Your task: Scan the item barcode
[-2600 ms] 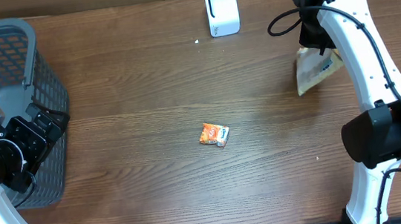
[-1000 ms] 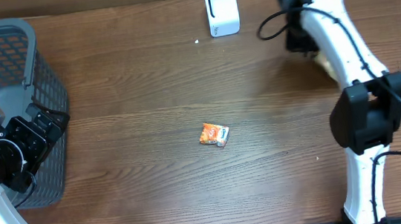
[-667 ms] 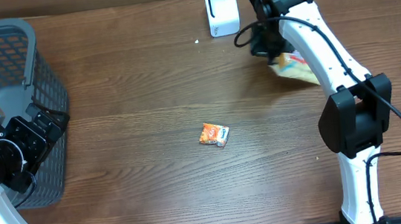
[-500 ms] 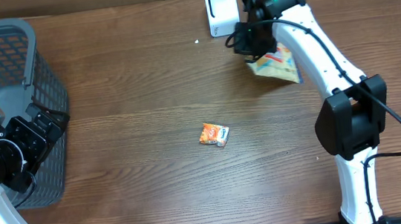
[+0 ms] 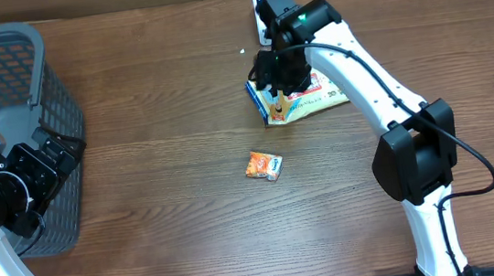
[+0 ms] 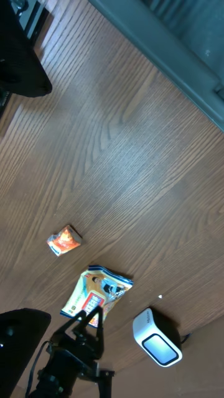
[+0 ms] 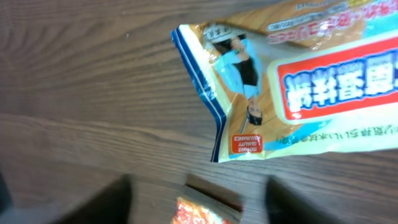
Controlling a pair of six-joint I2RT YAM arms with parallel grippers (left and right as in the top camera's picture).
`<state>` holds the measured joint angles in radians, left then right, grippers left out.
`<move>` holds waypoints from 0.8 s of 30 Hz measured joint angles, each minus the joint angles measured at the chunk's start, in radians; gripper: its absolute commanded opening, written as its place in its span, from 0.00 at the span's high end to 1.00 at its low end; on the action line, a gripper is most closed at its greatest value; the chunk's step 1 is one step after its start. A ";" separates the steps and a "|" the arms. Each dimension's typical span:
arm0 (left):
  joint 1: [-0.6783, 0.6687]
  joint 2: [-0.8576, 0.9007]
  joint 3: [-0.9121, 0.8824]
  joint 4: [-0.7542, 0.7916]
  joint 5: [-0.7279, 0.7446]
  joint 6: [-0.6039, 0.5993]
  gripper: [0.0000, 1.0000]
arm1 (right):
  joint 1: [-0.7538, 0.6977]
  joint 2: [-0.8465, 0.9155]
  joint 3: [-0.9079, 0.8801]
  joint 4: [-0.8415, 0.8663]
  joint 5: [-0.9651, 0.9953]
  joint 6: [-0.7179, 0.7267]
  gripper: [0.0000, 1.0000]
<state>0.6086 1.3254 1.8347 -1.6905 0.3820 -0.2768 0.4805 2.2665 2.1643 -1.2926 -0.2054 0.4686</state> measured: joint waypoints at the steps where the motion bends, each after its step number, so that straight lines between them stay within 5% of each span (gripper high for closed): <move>1: 0.000 0.000 0.000 0.000 0.000 0.000 0.00 | 0.002 0.002 0.000 0.001 -0.002 0.005 0.07; 8: 0.000 0.000 0.000 0.000 0.000 0.000 0.00 | -0.026 0.002 0.000 0.043 0.010 0.038 0.00; 16: 0.000 0.000 0.000 0.000 0.000 0.000 0.00 | -0.205 0.015 0.000 0.072 0.002 0.215 0.01; 24: 0.000 0.000 0.000 0.000 0.000 0.000 0.00 | -0.203 0.026 -0.056 0.131 0.004 0.468 0.00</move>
<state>0.6086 1.3254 1.8347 -1.6905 0.3820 -0.2768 0.2771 2.2929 2.1086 -1.1614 -0.2012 0.9363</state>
